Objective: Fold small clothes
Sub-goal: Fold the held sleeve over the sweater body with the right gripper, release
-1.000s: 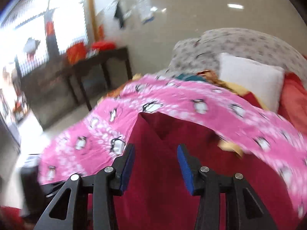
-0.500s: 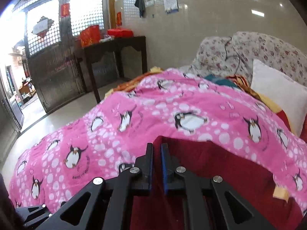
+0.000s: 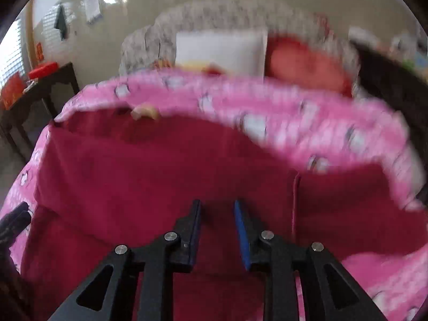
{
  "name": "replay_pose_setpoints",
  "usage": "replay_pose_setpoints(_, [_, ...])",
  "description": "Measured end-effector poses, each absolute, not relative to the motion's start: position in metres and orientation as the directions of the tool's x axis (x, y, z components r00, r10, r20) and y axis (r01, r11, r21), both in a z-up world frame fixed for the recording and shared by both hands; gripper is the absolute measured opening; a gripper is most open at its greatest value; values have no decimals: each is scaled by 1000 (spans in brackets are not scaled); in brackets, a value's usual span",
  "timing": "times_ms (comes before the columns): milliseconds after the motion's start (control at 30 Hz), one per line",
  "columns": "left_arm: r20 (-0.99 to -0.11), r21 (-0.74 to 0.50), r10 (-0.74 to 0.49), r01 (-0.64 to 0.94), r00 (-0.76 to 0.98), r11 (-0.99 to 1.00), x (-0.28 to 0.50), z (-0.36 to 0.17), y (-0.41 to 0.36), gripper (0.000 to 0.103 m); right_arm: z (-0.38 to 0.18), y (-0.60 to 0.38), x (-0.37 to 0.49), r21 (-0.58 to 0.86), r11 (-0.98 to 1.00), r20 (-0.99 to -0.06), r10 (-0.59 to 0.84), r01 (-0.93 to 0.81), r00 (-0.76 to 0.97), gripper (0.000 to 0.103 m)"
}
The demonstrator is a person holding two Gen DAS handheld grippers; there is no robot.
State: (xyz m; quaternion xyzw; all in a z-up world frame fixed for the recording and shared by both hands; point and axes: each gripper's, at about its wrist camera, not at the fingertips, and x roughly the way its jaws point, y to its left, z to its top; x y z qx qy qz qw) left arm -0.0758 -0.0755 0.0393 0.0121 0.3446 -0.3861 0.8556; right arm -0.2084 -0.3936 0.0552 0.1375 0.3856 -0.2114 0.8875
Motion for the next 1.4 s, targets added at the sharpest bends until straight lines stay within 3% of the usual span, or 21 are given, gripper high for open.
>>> replay_pose_setpoints(100, [-616,-246,-664,697,424,673,-84,50,-83,74,82,-404,-241,225,866,-684,-186,447,705,25])
replay_pose_setpoints(167, [-614,-248,-674,710,411,659,-92,59,-86,74,91,-423,-281,286,809,-633,-243,514,735,37])
replay_pose_setpoints(200, [-611,-245,-676,714,412,656,-95,64,-88,74,89,-437,-303,287,757,-634,-309,587,709,47])
replay_pose_setpoints(233, [-607,-246,-680,717,410,652,-97,68,-90,74,84,-454,-328,283,691,-649,-374,666,663,50])
replay_pose_setpoints(467, [-619,-265,-688,724,379,637,-101,74,-100,74,39,-541,-448,368,329,-739,-465,870,488,50])
replay_pose_setpoints(667, [-654,-278,-670,711,352,646,-99,64,-109,74,11,-594,-485,543,162,-693,-467,824,549,52])
replay_pose_setpoints(700, [-657,-277,-667,710,352,648,-99,63,-110,74,10,-600,-486,562,161,-673,-482,811,562,48])
replay_pose_setpoints(800, [-663,-264,-658,710,358,652,-103,62,-111,74,17,-604,-480,581,191,-646,-482,791,591,18])
replay_pose_setpoints(900, [-670,-247,-649,715,362,654,-105,62,-113,74,48,-594,-466,598,299,-561,-507,744,655,9])
replay_pose_setpoints(1067, [-670,-241,-641,707,375,665,-103,68,-113,74,142,-536,-420,530,594,-374,-478,606,795,8])
replay_pose_setpoints(1233, [-639,-292,-652,655,409,697,-97,82,-100,74,211,-445,-334,450,841,-229,-216,300,949,8])
replay_pose_setpoints(1400, [-624,-337,-633,573,458,747,-86,93,-82,74,201,-366,-228,414,908,-268,54,64,962,8])
